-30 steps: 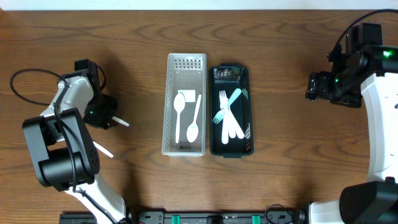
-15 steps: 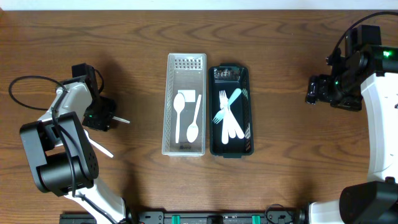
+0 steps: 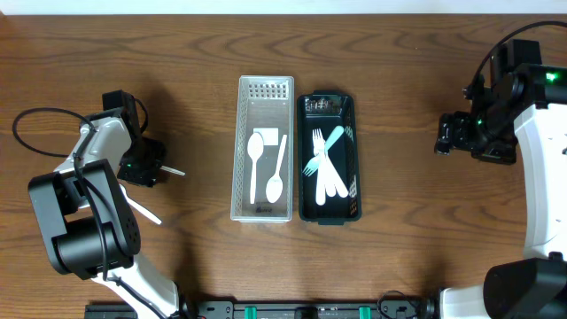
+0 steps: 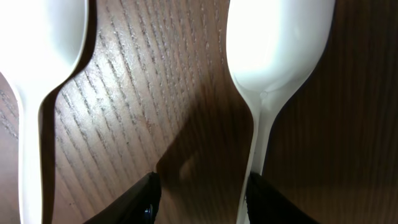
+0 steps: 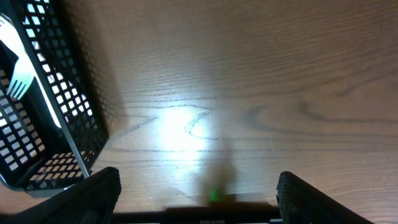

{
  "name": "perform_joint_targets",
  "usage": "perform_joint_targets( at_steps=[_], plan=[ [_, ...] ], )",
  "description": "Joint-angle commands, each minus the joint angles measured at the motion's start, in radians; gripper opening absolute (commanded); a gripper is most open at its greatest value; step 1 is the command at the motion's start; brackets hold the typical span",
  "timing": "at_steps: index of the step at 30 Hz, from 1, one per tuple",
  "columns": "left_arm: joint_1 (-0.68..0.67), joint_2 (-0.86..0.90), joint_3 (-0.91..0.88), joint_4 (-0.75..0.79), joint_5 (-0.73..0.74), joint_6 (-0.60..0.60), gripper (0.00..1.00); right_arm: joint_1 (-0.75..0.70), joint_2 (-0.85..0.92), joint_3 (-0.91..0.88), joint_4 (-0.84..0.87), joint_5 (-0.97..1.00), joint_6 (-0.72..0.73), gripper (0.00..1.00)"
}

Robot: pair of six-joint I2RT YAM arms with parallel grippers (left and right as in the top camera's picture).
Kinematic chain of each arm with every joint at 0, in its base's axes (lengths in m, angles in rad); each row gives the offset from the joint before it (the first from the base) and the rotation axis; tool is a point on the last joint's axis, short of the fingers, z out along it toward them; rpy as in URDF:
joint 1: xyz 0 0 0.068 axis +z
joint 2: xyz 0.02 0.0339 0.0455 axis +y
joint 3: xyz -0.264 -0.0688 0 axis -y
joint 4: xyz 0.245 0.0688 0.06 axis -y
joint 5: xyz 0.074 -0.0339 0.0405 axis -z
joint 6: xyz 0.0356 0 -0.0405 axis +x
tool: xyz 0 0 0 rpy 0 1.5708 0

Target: Pack container

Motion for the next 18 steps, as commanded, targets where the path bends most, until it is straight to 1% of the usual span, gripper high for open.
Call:
perform_joint_targets(
  at_steps=[1,8,12,13,14,18],
  plan=[
    [0.01,0.043,-0.042,0.011,-0.017,-0.001,0.47,0.008,-0.001,-0.003,-0.006,-0.003,-0.02,0.84],
    [0.01,0.043,-0.041,0.034,-0.016,0.082,0.47,0.008,-0.001,-0.003,-0.003,-0.003,-0.02,0.84],
    [0.01,0.043,-0.041,0.039,-0.016,0.081,0.48,0.008,-0.001,-0.003,-0.003,-0.003,-0.02,0.84],
    [0.01,0.043,-0.041,0.043,-0.016,0.081,0.49,0.008,-0.001,-0.003,-0.004,-0.003,-0.019,0.84],
    [0.01,0.043,-0.041,0.048,-0.016,0.081,0.52,0.008,-0.001,-0.003,-0.004,-0.003,-0.02,0.83],
    [0.01,0.043,-0.039,0.06,-0.016,0.085,0.53,0.008,-0.001,-0.003,-0.004,-0.003,-0.019,0.84]
  ],
)
